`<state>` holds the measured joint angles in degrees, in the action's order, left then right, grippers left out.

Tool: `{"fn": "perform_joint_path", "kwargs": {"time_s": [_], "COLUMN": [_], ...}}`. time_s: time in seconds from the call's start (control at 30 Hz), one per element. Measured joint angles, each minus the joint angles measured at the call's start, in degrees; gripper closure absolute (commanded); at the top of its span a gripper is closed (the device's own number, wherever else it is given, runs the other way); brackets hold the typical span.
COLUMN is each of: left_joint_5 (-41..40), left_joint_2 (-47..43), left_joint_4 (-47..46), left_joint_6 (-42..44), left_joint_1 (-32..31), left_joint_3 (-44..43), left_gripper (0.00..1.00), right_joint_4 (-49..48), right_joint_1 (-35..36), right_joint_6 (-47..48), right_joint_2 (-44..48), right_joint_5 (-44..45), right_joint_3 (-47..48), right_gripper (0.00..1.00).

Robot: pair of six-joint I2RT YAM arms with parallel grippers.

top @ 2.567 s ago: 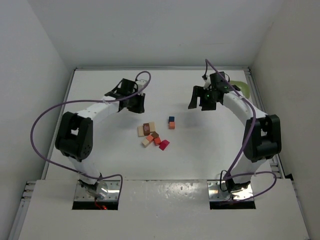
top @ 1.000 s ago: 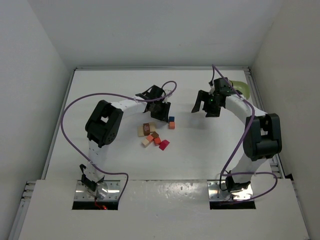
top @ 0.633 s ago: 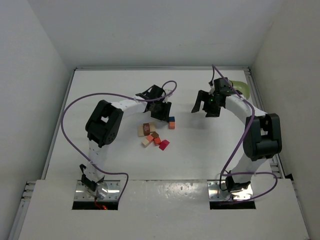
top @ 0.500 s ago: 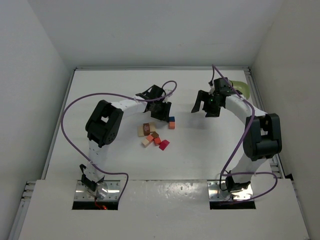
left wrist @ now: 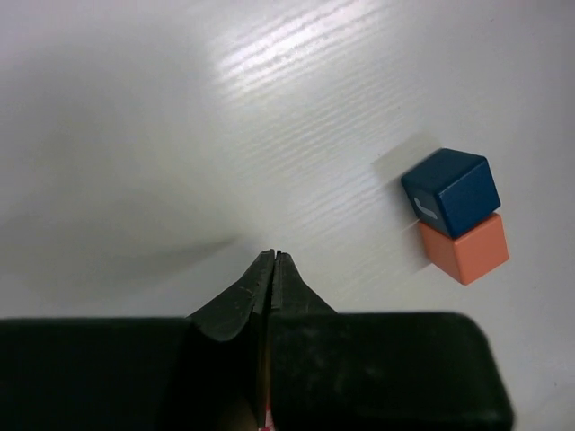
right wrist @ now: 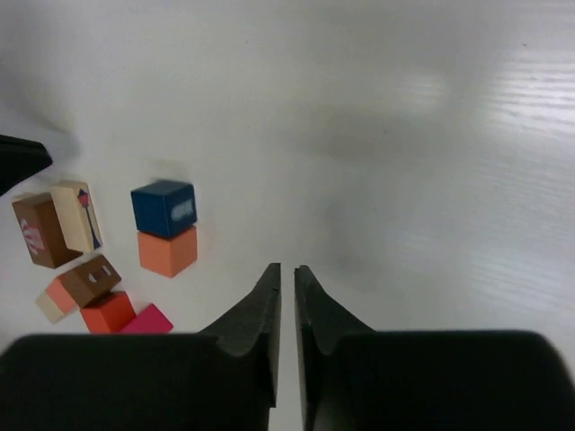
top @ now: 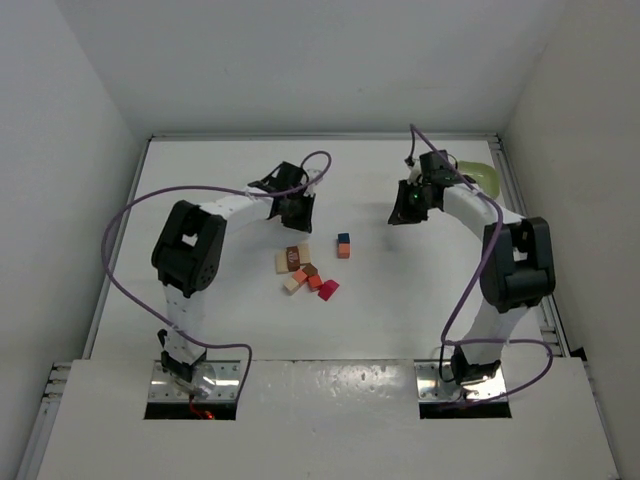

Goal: Build the wood block tower

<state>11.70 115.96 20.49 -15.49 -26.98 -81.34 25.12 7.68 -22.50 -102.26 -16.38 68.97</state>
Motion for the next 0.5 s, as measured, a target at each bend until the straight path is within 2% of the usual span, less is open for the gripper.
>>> {"fn": "perform_joint_path", "kwargs": {"time_s": [0.07, 0.13, 0.23, 0.33, 0.5], "left_joint_5": [2.01, 4.81, 9.35, 12.61, 19.15], "left_joint_2": [-1.27, -2.36, -3.41, -4.68, -8.2], "left_joint_4": [-0.22, -0.44, -0.52, -0.44, -0.26], "left_joint_6": [1.49, 2.89, 5.03, 7.1, 10.8], "left_joint_1": [1.68, 3.04, 5.18, 6.51, 8.87], "left_joint_3": [0.0, 0.0, 0.07, 0.55, 0.98], "left_gripper": [0.91, 0.88, 0.88, 0.87, 0.82], "right_joint_4": [-0.57, -1.66, -3.43, -5.31, -2.89], "right_joint_1": [0.76, 1.29, 2.38, 3.37, 4.74], "right_joint_6": [1.31, 2.89, 8.22, 15.82, 31.93], "right_joint_2": [-2.82, -5.84, -10.54, -14.08, -19.69], "right_joint_5": [-1.31, -4.24, -9.16, -13.77, -19.61], "right_joint_3": [2.64, 5.73, 10.49, 13.57, 20.52], "right_gripper": [0.94, 0.9, 0.9, 0.9, 0.86]}}
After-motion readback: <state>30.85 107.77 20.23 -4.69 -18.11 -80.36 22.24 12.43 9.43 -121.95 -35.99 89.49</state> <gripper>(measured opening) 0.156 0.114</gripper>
